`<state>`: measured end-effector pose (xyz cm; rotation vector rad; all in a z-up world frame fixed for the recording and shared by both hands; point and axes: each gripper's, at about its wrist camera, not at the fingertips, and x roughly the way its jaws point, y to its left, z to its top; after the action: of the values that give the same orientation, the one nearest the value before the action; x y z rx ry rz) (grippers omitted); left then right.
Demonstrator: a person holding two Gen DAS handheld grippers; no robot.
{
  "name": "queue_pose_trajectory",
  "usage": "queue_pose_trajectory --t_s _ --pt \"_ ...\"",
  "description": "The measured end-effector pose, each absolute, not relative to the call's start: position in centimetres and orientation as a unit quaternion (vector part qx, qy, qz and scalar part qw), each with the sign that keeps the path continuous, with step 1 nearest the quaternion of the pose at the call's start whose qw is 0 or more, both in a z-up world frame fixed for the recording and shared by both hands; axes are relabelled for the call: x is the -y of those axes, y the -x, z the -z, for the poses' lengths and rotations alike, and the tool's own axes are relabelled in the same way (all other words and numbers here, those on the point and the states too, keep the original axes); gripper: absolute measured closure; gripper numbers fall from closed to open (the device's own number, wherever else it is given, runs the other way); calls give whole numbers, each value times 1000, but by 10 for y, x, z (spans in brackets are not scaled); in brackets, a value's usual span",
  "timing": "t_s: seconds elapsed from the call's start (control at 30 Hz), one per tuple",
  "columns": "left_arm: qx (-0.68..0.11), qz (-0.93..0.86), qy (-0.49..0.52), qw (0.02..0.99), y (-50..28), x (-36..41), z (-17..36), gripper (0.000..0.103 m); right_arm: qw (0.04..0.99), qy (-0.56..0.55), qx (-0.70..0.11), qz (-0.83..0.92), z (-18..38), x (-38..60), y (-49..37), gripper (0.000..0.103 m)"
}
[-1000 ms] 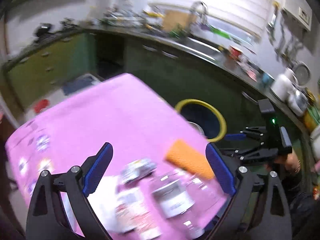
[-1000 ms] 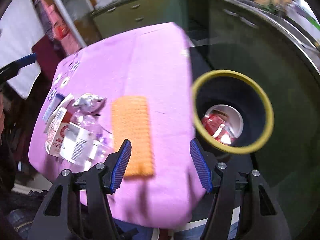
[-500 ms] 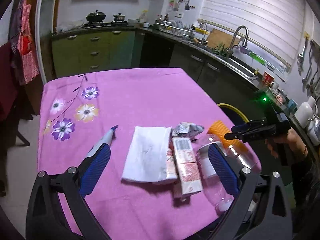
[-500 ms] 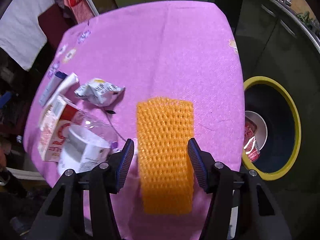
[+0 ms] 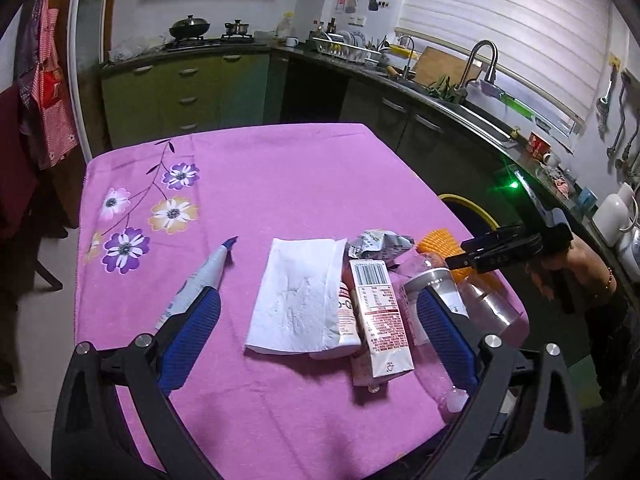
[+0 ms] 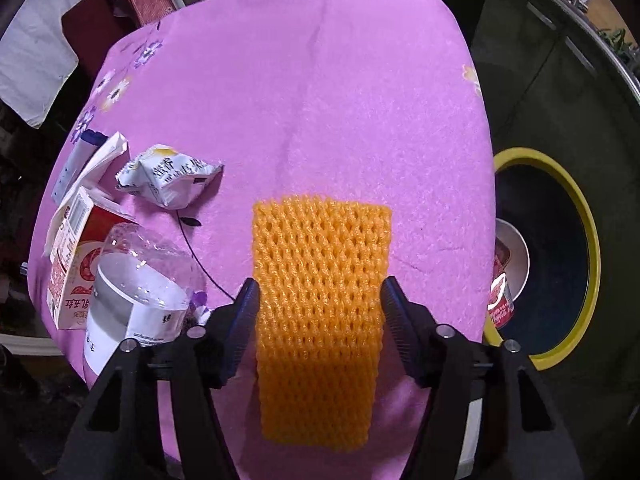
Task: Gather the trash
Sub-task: 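Carry the orange net over the bin and release it with the right gripper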
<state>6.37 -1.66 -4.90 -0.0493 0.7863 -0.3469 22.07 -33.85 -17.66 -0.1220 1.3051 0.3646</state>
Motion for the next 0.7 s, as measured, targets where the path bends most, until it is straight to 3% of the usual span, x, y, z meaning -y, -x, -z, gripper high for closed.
queue_pose_trajectory --t_s 0.2,0.23,0.27,0.33,0.7 --pt "-384 171 28 907 -65 17 50 9 774 71 -606 -170 178 333 -217 36" --pt "-385 171 28 906 -66 17 51 9 774 76 -606 -166 179 331 -218 41" --pt "-386 171 28 906 -66 18 51 9 775 78 -606 -162 180 331 -218 62" --pt "-389 174 27 904 -66 19 53 9 778 73 -604 -159 181 332 -219 89" --pt "-400 177 24 899 -70 24 60 9 821 26 -554 -132 130 380 -220 89"
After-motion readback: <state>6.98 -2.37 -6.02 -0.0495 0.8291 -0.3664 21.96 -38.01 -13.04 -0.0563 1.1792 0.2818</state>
